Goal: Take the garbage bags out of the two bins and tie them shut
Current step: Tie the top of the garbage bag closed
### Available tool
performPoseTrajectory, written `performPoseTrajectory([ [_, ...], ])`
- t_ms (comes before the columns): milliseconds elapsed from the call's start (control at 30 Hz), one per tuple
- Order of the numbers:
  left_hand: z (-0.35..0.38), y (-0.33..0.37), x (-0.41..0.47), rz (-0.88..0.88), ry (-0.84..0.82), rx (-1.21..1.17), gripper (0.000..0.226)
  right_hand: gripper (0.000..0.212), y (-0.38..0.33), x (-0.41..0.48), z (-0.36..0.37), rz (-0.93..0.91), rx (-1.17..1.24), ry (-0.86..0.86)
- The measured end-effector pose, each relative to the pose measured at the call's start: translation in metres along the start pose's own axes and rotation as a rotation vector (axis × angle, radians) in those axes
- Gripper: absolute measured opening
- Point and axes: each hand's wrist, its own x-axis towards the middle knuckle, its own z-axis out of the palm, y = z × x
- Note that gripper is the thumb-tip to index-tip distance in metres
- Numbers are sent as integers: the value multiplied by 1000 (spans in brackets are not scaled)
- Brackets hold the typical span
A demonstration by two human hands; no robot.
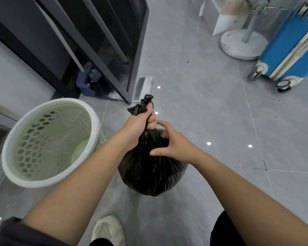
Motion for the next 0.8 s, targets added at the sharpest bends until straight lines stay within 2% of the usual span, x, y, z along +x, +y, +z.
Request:
performPoseTrajectory([
  [33, 0, 2, -1, -23, -46, -60, 48, 84, -3, 3, 1, -19, -89, -31],
  [100, -1, 6, -2, -50, -108, -156, 48, 79, -8, 8, 4, -87, -337, -24],
  [167, -1, 9, -2, -53, -127, -213, 49, 80, -14, 10, 8, -151, -366, 5],
  [267, -4, 10, 0, -50, -136, -269, 47, 82, -16, 7, 14, -200, -49, -11],
  [333, -5, 6, 3, -45, -134, -258, 46, 73, -15, 5, 15, -160, 200, -102],
  [400, -6, 0, 7, -58, -117, -231, 46, 69, -13, 3, 15, -79, 331, -230],
  [533, -8, -17, 14, -111, -74, -197, 46, 87, -5, -2, 20, 5, 385, -404],
  [633, -6, -25, 17, -144, -69, -194, 47, 94, -2, -1, 26, 50, 367, -453],
  [733, -3, -26, 16, -146, -79, -225, 45, 94, -2, 1, 22, 89, 447, -448],
  [800, -3, -27, 16, -136, -95, -158, 44, 90, -1, 1, 17, 134, 494, -467],
])
